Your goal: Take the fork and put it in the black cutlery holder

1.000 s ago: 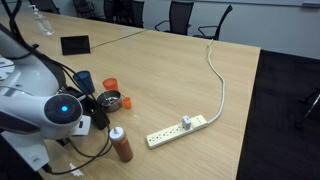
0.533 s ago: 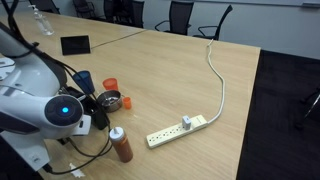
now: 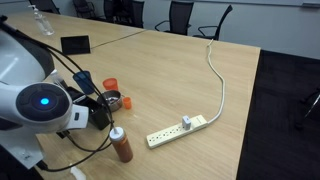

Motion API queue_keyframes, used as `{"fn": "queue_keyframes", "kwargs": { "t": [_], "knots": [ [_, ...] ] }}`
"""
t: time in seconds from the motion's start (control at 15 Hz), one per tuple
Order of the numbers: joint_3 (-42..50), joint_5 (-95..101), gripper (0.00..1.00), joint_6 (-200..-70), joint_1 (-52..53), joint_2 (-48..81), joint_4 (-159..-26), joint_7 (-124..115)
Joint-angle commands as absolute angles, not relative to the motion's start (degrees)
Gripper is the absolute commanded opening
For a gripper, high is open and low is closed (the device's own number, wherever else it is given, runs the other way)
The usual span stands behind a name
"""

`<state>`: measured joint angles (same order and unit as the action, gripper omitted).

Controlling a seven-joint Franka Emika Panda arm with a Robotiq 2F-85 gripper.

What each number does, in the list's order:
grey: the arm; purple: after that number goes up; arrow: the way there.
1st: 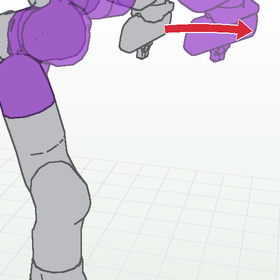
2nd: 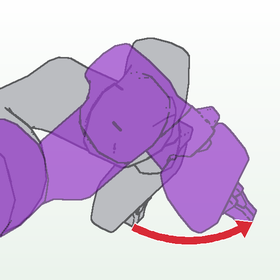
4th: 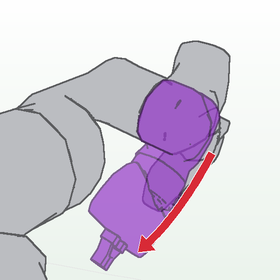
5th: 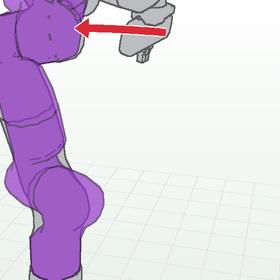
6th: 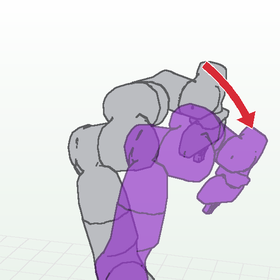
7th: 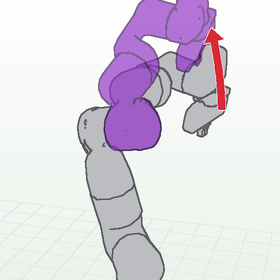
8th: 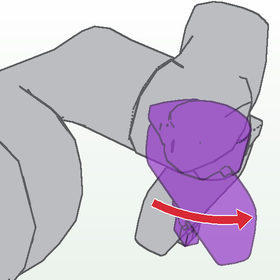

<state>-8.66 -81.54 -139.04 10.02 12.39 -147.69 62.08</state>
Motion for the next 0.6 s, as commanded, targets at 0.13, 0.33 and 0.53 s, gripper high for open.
{"fn": "queue_keyframes", "kwargs": {
  "t": [0.13,0.33,0.53],
  "knots": [
    [-8.12,-86.00,0.01,-137.23,8.94,4.53,-152.96,66.02],
    [-8.47,-85.15,0.01,-137.33,9.54,0.47,-155.43,63.25],
    [-9.49,-83.34,0.01,-139.93,10.52,-5.70,-158.12,60.00]
  ]
}}
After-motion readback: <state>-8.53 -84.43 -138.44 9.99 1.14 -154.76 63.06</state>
